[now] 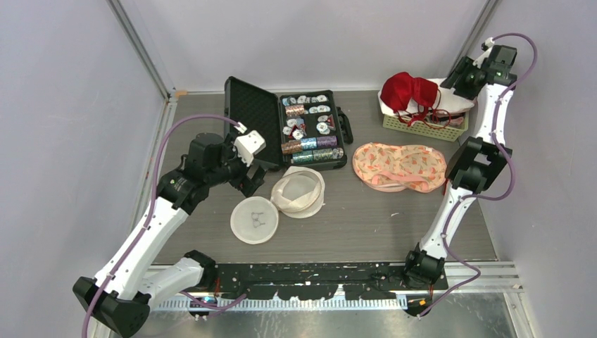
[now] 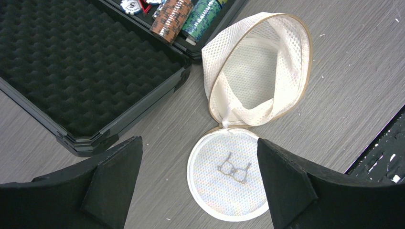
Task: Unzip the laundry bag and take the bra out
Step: Place the bra in the bin.
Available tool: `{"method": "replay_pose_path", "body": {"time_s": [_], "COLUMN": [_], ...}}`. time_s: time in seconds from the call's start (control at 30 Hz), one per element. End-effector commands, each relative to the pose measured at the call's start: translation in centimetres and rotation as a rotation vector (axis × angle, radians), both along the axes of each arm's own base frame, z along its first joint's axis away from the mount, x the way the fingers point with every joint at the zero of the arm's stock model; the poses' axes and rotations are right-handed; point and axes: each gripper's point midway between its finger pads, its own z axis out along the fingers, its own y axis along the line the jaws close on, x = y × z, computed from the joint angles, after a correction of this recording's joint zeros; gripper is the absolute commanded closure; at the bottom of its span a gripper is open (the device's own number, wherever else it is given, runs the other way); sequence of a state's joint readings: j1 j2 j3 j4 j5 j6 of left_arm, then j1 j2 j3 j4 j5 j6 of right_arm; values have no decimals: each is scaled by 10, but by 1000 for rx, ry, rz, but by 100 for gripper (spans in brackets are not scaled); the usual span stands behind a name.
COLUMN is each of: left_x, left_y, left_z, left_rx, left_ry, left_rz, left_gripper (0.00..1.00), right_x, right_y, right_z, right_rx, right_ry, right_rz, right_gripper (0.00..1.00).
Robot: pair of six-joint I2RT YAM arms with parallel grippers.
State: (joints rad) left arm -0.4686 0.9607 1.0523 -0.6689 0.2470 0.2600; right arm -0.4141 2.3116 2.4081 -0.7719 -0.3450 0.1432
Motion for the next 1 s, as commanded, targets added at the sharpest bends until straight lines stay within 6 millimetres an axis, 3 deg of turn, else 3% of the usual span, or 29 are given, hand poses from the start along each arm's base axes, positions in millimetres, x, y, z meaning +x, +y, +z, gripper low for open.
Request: {"method": "replay_pose_path", "body": {"time_s": [0.0,0.27,0.97], "left_x": [3,5,7], "left_y": [-3,-2,-2], "left_z": [10,9,9], "left_rx": [-30,-27,-14], "left_ry": [-19,-22,-25], "left_rz": [-1,5,6], "left_gripper": [9,10,10], "right_x": [16,20,33], "right_y": [12,12,19], "right_z": [7,-19,-44], "right_rx": [79,99,109], "right_ry": [-53,-9,6], "right_rz": [16,5,26], "right_gripper": [46,51,59]}}
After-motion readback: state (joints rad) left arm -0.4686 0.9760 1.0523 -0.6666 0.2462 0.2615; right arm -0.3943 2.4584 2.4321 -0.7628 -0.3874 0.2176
